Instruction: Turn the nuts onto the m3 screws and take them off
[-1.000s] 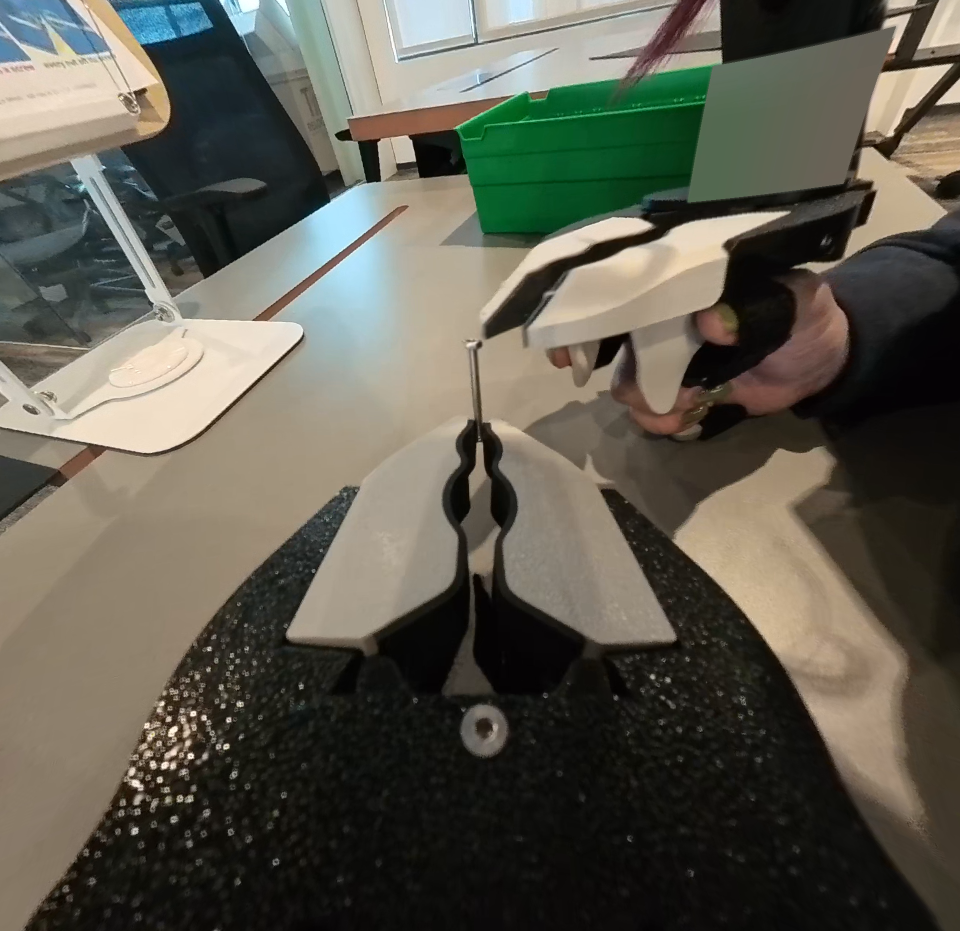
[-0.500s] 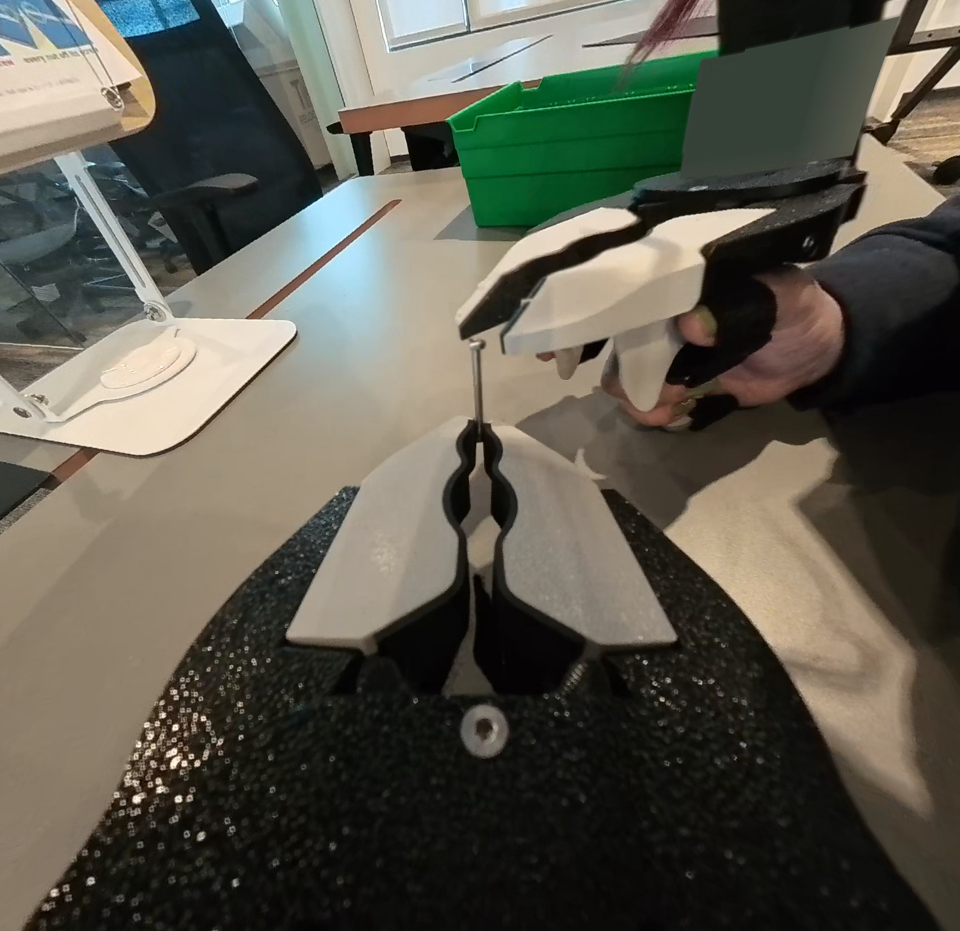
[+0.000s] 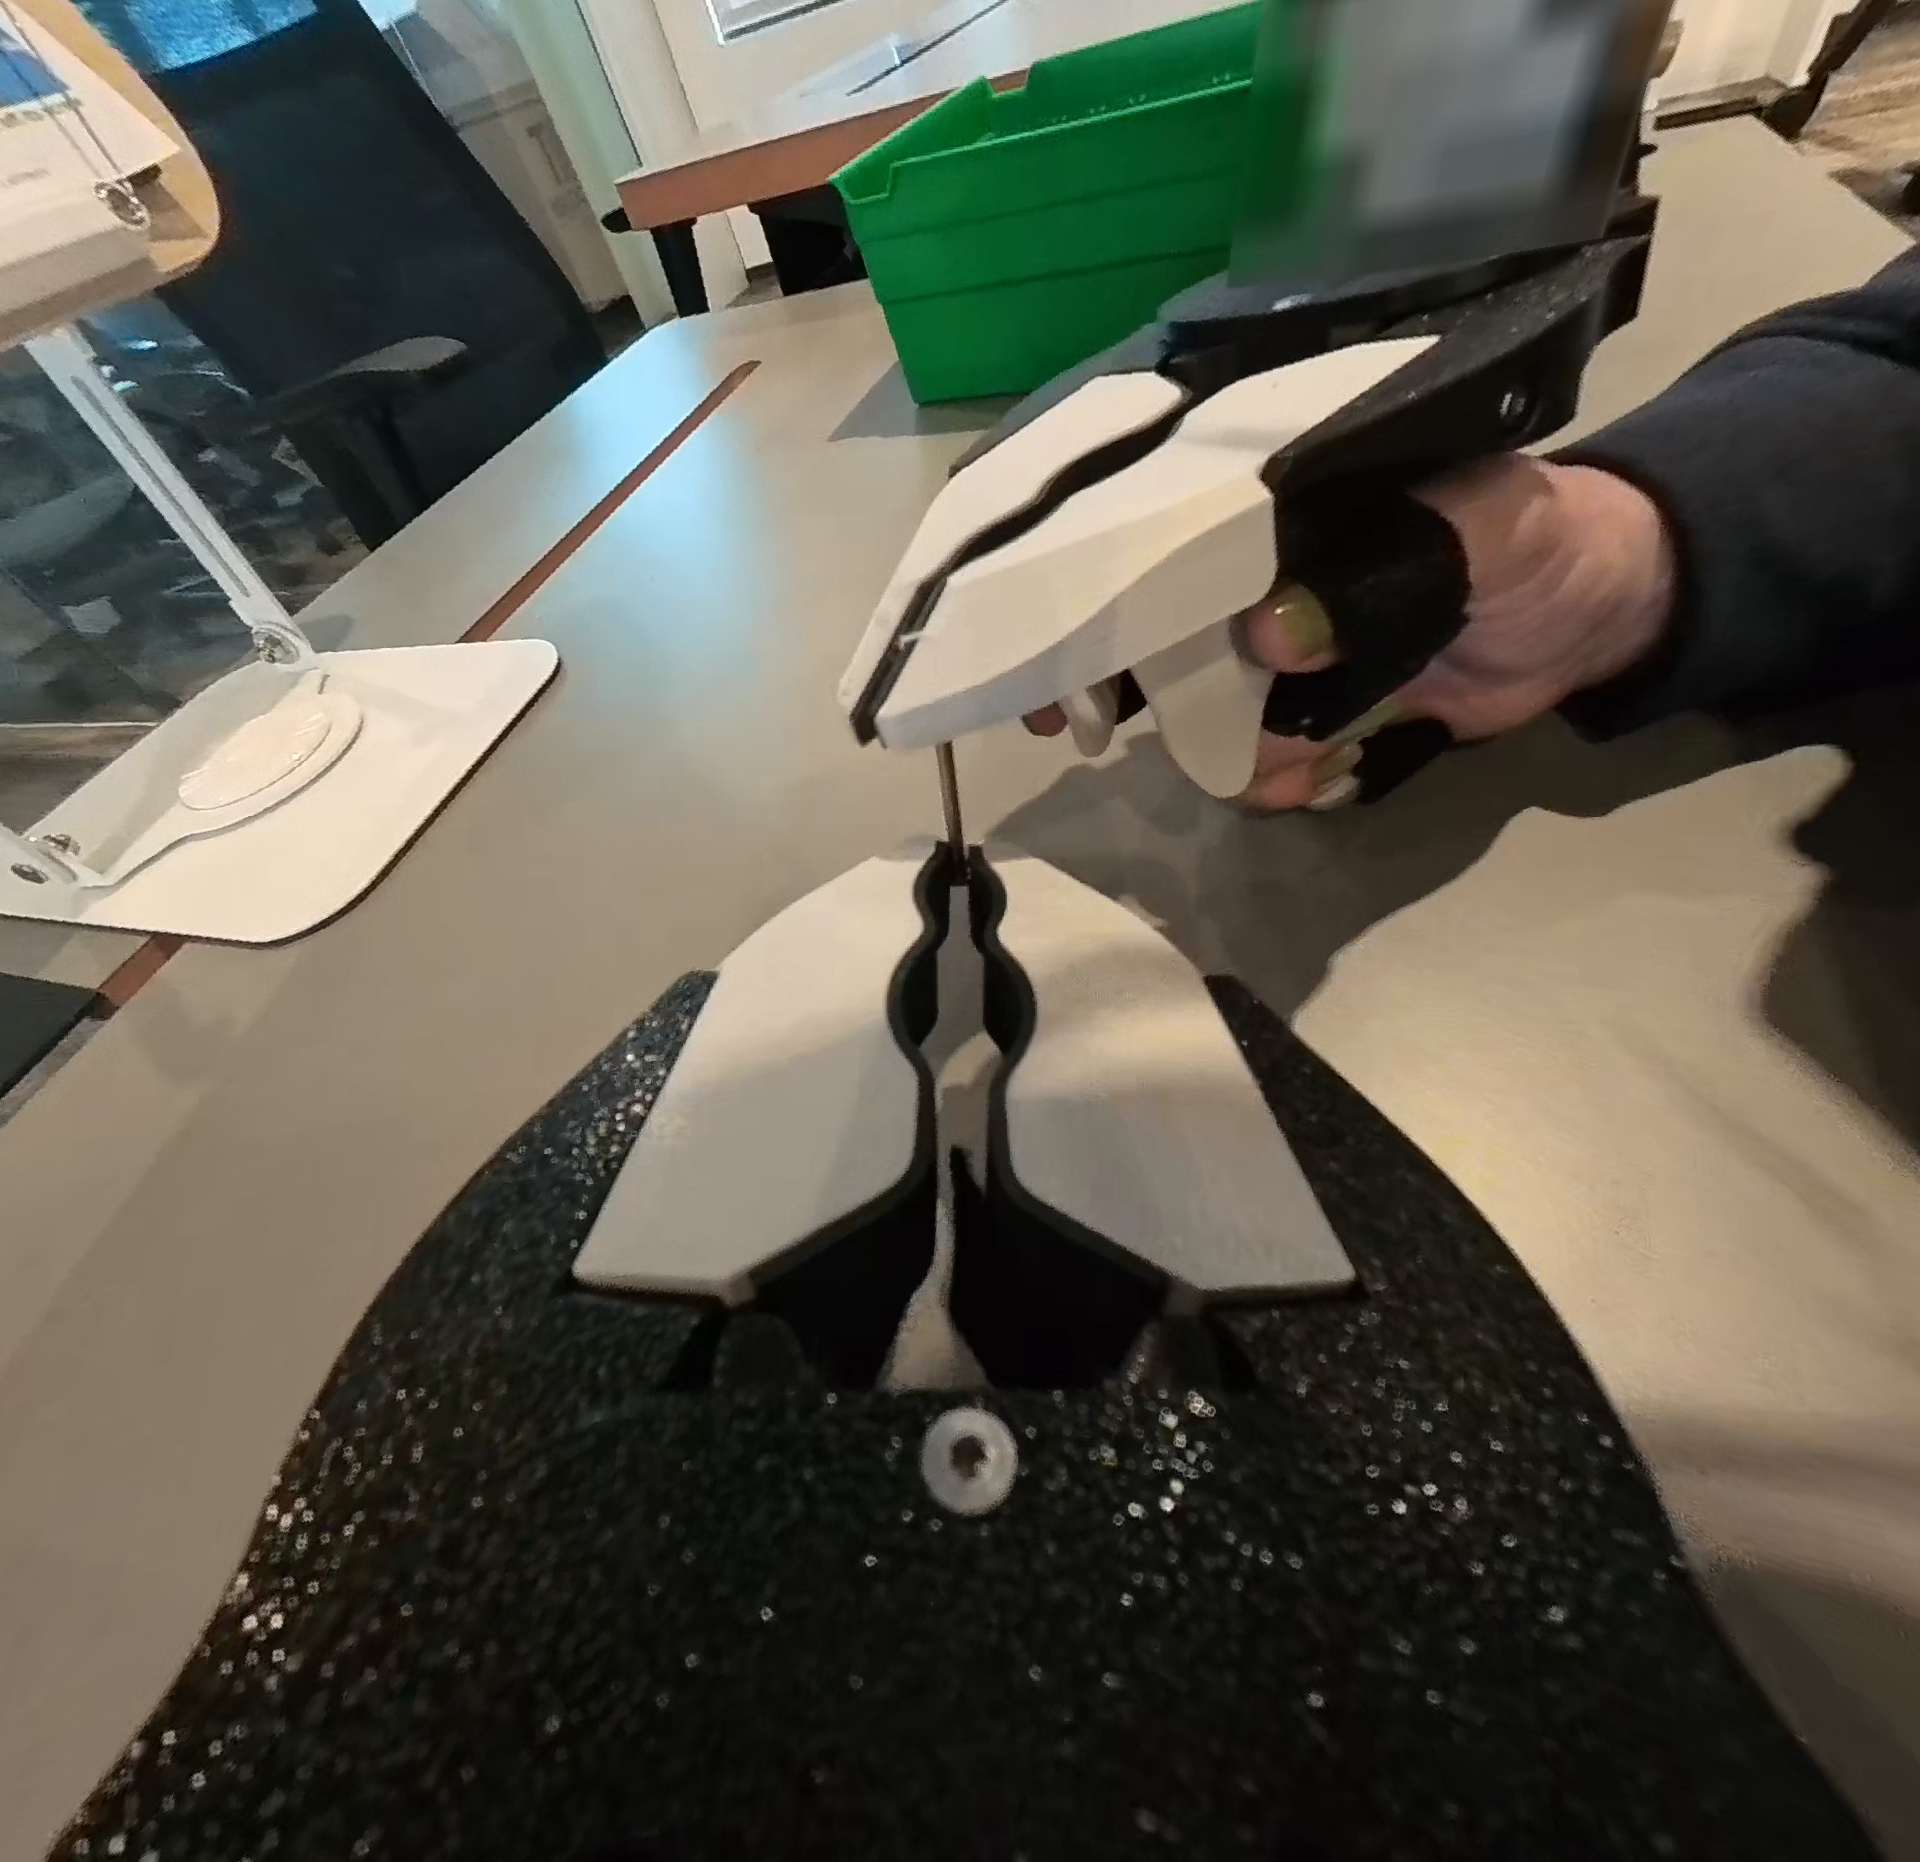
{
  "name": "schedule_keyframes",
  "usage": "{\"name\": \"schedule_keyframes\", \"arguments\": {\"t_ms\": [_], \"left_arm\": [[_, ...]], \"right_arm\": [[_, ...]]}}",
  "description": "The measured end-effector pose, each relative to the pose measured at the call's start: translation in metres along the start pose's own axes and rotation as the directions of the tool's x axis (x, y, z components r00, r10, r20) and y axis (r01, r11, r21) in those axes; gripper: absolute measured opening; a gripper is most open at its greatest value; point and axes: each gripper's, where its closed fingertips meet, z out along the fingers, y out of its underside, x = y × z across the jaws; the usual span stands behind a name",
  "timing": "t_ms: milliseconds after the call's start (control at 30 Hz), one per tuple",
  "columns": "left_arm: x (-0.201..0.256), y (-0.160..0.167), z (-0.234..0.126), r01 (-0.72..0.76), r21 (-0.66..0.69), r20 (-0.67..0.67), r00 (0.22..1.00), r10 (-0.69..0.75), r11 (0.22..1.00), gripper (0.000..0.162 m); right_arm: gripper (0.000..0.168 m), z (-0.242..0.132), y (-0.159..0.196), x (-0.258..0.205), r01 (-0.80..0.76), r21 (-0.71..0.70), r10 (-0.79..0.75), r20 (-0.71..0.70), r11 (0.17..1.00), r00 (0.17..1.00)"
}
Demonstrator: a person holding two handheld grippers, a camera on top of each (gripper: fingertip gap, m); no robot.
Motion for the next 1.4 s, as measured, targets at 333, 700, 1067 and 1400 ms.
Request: {"name": "schedule_keyframes", "arguments": {"t_ms": [333,700,1067,1400], "left_arm": [[0.0,-0.004,0.001,-0.021,0.023,0.023,1.0,0.021,1.0,0.02],[0.001,-0.003,0.002,0.02,0.012,-0.007,1.0,-0.02,1.0,0.003],[-0.009,-0.003,0.0,0.087,0.016,0.033,0.996,-0.088,0.996,0.002],[-0.038,-0.007,-0.019,0.1,0.104,0.236,0.964,-0.122,0.99,0.003]], "right_arm": [[0.005,0.0,0.0,-0.005,0.024,0.005,-0.024,0.021,1.0,0.999],[0.022,-0.011,-0.008,-0.005,0.066,0.066,-0.065,-0.008,0.996,0.998],[0.02,-0.019,0.001,0.006,0.065,-0.023,-0.066,-0.024,0.998,0.998],[0.007,-0.034,-0.016,0.036,-0.079,0.128,0.094,-0.114,0.989,0.989]]}}
